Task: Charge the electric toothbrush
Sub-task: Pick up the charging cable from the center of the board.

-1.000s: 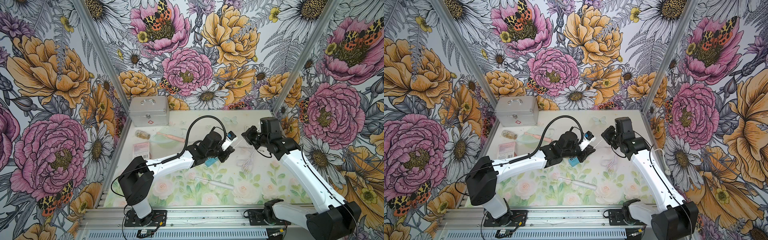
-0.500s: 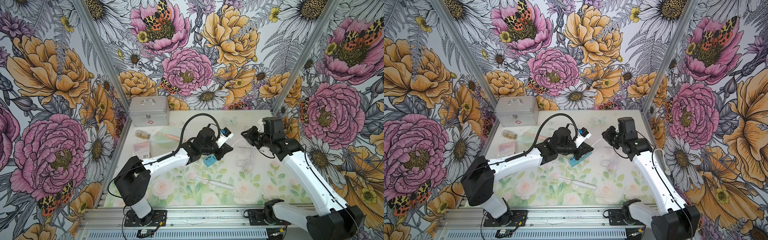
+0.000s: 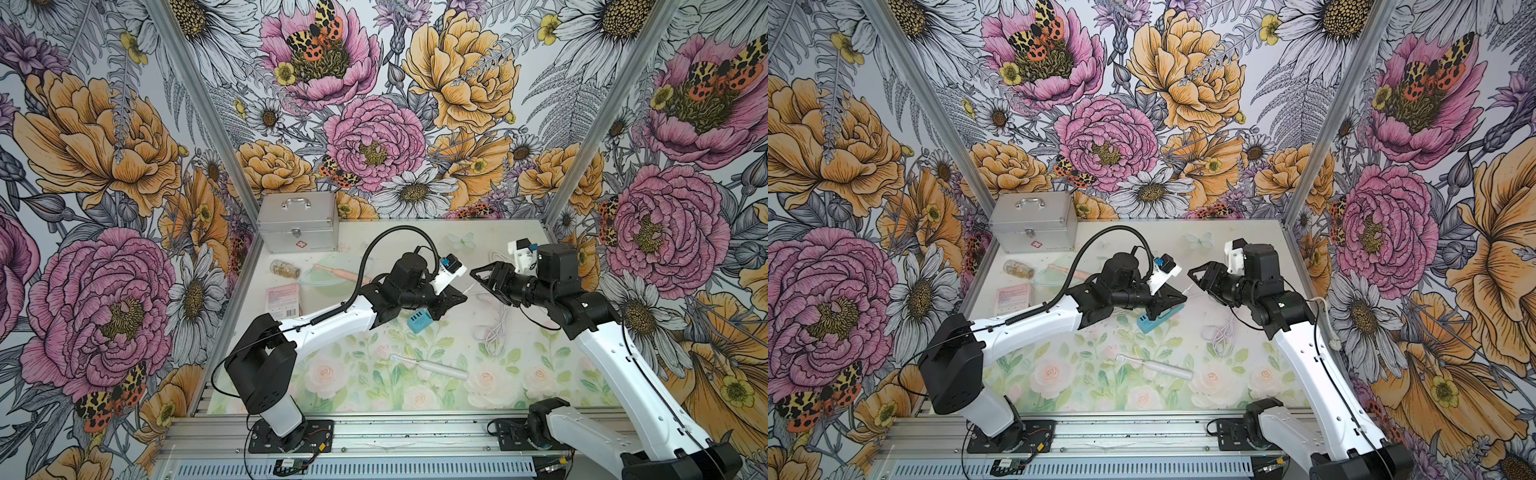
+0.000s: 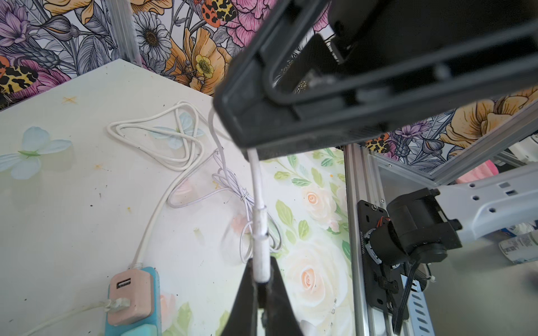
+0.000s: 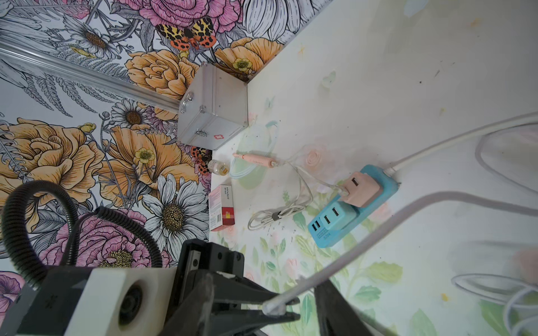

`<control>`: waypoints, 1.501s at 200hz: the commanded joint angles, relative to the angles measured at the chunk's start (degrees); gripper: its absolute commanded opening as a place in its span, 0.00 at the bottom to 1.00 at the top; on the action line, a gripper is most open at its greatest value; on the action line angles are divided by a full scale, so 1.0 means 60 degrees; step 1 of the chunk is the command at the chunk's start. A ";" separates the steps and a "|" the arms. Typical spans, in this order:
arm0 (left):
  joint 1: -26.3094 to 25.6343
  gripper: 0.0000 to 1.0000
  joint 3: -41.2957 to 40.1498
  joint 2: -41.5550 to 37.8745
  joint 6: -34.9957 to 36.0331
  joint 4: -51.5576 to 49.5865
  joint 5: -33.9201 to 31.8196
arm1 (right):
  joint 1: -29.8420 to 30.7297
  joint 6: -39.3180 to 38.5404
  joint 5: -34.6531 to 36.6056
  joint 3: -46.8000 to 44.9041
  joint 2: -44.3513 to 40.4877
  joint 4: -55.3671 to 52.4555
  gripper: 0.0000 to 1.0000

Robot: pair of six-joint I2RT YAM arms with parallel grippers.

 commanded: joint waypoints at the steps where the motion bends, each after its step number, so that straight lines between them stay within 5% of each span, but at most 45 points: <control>1: 0.0018 0.00 0.0325 -0.0323 0.0145 -0.0177 -0.0127 | 0.0230 -0.0145 -0.0286 -0.0207 -0.0002 0.0375 0.52; 140: -0.0244 0.00 0.0627 -0.0300 0.0706 -0.0777 -0.1152 | 0.0532 0.0348 0.0008 -0.0711 0.0288 0.1250 0.15; 200: -0.0849 0.00 0.0956 -0.0256 0.1485 -0.1372 -0.3382 | 0.0545 0.1233 0.0731 -0.0595 0.0364 0.1232 0.26; 300: -0.1685 0.00 0.1181 0.0063 0.2465 -0.1823 -0.6552 | 0.0620 0.2268 0.1762 -0.0251 0.0769 0.0598 0.27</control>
